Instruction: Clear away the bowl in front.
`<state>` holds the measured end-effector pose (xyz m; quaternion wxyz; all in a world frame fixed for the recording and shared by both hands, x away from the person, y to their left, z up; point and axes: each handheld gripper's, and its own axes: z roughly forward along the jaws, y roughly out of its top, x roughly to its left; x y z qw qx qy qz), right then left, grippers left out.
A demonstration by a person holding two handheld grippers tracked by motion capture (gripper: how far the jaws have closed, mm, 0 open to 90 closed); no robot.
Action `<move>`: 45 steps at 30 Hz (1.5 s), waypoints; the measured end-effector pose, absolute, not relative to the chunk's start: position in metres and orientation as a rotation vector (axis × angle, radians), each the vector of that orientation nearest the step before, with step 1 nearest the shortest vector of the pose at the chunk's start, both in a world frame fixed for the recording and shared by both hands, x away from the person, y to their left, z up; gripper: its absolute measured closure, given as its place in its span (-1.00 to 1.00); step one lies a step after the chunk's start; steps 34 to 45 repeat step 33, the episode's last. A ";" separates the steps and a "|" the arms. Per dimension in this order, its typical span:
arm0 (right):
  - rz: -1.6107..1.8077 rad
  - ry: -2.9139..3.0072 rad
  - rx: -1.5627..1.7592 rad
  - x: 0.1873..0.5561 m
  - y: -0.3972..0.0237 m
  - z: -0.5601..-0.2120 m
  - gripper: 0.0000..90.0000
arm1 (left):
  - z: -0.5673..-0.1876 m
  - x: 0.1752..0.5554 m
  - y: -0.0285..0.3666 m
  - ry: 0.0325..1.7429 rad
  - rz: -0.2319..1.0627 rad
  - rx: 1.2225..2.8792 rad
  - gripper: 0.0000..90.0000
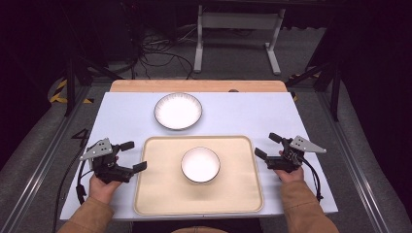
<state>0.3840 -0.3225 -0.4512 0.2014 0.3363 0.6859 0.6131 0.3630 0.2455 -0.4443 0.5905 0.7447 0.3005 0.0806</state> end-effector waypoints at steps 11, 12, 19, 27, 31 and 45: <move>1.717 1.912 0.899 0.381 -0.322 -0.450 -0.95 | -0.463 0.370 0.256 0.815 0.142 1.709 -0.98; 1.718 1.910 0.884 0.381 -0.321 -0.450 -0.96 | -0.464 0.371 0.257 0.817 0.138 1.700 -0.98; 1.723 1.910 0.868 0.378 -0.320 -0.449 -0.97 | -0.465 0.371 0.257 0.825 0.131 1.693 -0.98; 1.725 1.904 0.869 0.378 -0.321 -0.449 -0.97 | -0.465 0.370 0.254 0.812 0.146 1.714 -0.98; 1.727 1.902 0.873 0.379 -0.321 -0.449 -0.97 | -0.465 0.370 0.253 0.802 0.156 1.717 -0.98; 1.727 1.902 0.876 0.379 -0.321 -0.449 -0.97 | -0.464 0.369 0.253 0.798 0.160 1.717 -0.98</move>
